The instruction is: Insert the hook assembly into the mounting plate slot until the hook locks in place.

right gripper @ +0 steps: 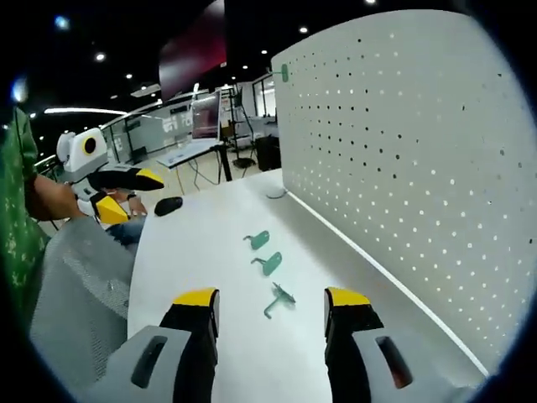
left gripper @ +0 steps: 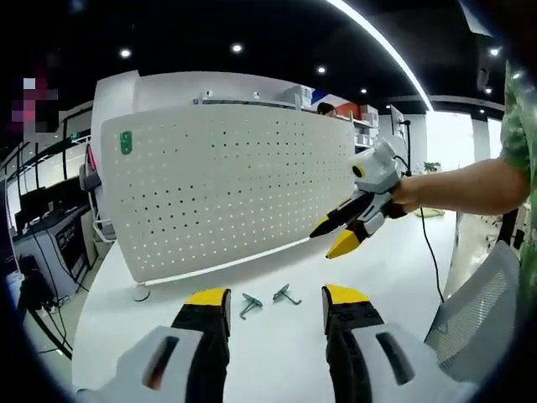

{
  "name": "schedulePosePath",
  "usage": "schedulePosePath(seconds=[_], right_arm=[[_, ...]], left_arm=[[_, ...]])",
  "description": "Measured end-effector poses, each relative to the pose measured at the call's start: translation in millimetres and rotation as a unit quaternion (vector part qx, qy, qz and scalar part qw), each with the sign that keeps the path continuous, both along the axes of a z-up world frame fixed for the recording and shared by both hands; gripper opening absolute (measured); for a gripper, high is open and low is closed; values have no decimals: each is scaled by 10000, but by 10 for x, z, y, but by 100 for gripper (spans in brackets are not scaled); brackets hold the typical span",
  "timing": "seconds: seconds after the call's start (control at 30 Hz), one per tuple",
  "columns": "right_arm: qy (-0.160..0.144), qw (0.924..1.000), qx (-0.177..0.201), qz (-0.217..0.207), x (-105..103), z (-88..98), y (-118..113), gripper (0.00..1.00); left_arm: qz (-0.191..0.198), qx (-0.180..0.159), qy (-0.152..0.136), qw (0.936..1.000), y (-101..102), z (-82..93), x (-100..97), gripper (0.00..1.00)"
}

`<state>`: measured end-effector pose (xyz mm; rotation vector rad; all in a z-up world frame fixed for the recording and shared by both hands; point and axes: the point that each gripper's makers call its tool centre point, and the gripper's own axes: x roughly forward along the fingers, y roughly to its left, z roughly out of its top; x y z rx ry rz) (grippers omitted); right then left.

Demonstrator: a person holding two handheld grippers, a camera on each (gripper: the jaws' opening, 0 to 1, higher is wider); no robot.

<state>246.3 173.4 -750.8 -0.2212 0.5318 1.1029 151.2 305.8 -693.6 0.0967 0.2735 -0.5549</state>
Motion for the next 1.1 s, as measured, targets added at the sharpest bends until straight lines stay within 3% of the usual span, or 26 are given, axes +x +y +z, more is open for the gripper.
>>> schedulePosePath(seconds=[0.47,1.1], right_arm=[[290,9993,-155,155,140,-351,90,46],[266,9971,-533,480,262,-695,252,29]], left_arm=[[-65,89,393,9992,-53,-277,-41,45],[-94,81,560,9984,-46,-362,-59,44]])
